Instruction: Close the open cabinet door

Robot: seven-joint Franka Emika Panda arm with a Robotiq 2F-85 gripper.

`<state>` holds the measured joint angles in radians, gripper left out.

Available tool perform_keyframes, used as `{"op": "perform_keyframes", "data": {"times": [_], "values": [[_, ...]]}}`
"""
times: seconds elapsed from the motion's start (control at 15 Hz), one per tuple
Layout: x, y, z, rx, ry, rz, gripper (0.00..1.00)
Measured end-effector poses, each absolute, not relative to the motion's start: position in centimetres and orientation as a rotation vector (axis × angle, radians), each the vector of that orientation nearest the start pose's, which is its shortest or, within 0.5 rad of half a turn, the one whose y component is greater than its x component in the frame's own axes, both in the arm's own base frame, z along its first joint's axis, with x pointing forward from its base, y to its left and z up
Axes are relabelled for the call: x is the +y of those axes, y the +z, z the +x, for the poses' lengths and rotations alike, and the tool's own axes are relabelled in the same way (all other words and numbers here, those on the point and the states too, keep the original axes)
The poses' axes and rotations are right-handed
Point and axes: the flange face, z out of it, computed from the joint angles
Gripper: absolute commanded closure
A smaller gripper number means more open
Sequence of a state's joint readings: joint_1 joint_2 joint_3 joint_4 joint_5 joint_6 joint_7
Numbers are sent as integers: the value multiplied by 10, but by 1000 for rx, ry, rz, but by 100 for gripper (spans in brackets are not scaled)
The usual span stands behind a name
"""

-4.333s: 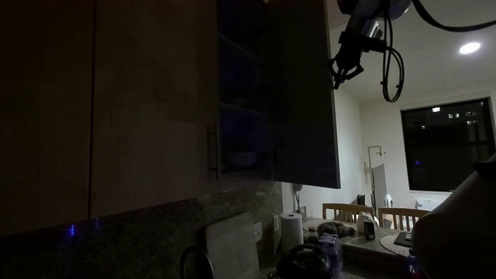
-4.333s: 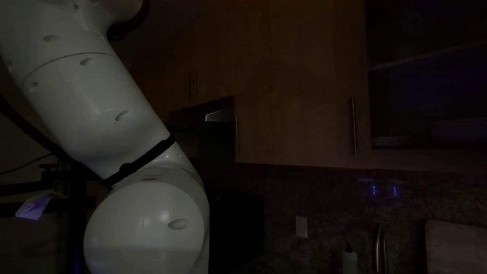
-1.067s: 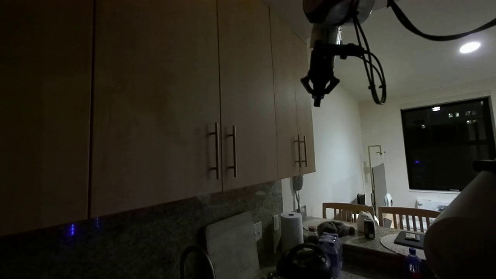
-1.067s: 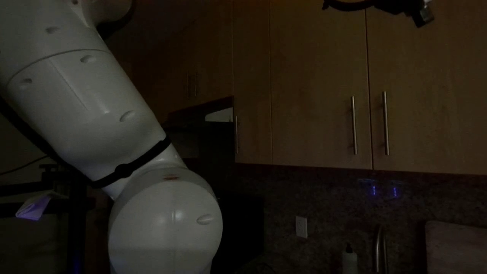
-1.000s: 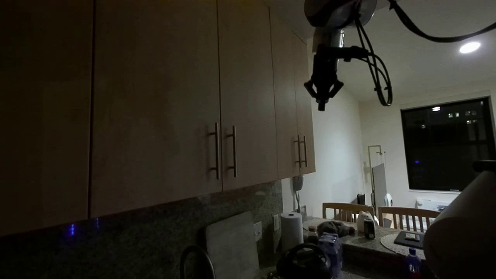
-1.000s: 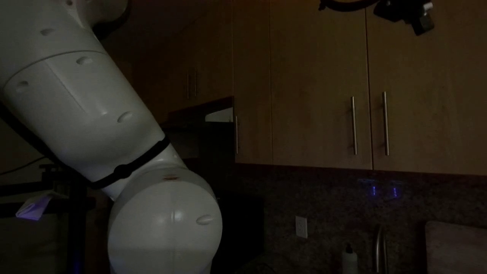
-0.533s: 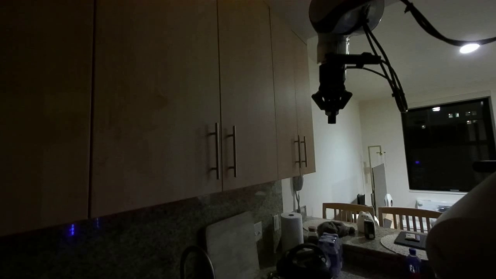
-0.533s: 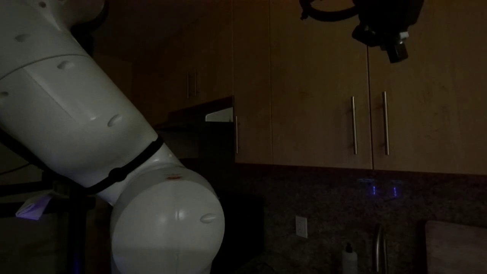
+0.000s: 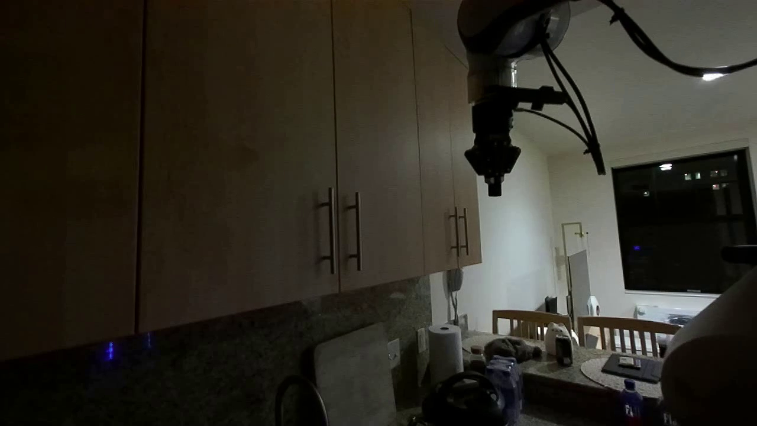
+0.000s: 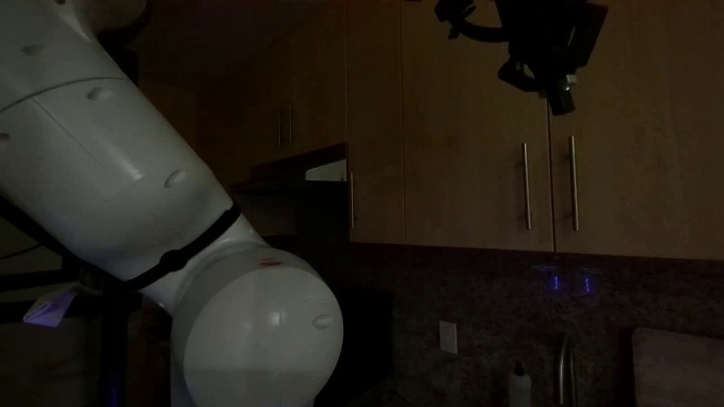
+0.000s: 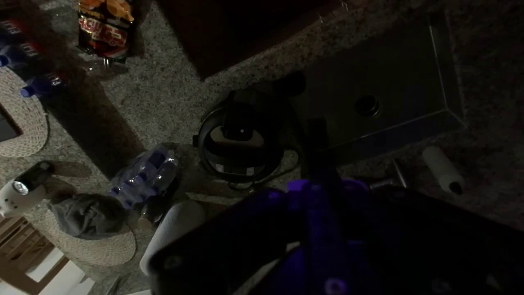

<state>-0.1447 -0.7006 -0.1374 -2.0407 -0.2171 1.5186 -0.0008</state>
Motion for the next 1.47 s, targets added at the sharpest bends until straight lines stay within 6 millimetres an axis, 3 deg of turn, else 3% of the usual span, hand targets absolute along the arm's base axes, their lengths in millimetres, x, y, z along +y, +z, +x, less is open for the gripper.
{"op": "perform_keyframes", "data": {"times": [0.33, 0.53, 1.13, 1.2, 1.27, 1.47], "values": [[-120, 670, 321, 242, 1, -3278, 100], [-117, 661, 332, 208, 47, -3278, 100], [-130, 692, 336, 375, -189, -3189, 100], [-132, 696, 335, 385, -208, -3172, 91], [-135, 699, 334, 395, -221, -3163, 98], [-137, 700, 333, 401, -225, -3161, 91]]}}
